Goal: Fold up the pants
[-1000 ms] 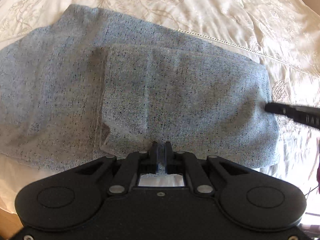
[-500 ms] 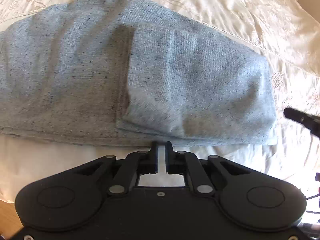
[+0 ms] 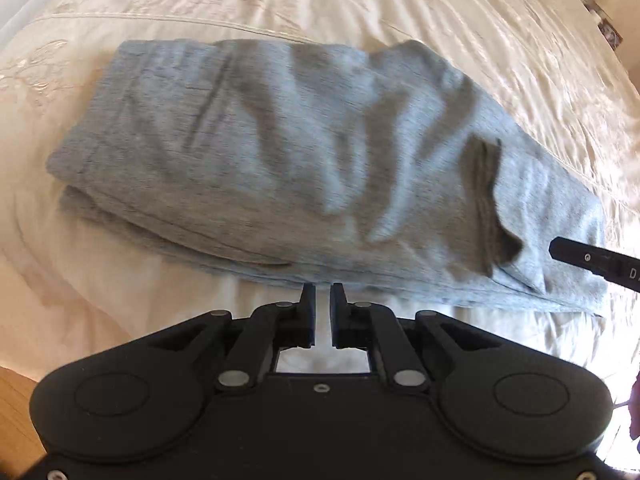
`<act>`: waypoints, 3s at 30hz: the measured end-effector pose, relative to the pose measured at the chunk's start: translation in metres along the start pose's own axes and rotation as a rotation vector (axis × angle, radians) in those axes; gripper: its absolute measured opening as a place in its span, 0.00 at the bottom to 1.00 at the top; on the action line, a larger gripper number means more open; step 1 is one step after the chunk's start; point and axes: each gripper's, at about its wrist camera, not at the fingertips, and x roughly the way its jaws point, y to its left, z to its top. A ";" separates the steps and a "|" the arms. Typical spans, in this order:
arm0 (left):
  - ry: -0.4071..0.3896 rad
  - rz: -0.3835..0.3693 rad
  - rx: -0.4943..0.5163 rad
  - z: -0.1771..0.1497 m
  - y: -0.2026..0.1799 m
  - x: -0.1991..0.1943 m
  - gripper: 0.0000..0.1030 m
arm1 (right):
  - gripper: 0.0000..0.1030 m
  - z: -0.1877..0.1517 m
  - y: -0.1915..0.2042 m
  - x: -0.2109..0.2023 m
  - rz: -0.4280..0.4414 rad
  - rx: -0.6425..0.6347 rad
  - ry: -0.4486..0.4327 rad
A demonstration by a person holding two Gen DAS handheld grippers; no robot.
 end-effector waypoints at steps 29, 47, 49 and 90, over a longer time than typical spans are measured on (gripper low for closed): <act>0.046 -0.098 -0.277 0.063 0.163 0.051 0.69 | 0.14 0.001 0.037 0.078 -0.270 0.093 0.117; -0.138 -0.086 -0.119 0.083 0.120 -0.008 0.21 | 0.16 -0.005 0.045 0.042 -0.243 0.041 -0.005; -0.178 -0.076 -0.101 0.090 0.111 -0.022 0.21 | 0.16 -0.010 0.047 0.043 -0.222 0.031 -0.002; -0.202 -0.166 0.187 0.041 -0.237 -0.015 0.07 | 0.15 -0.002 -0.162 -0.051 0.051 0.097 0.001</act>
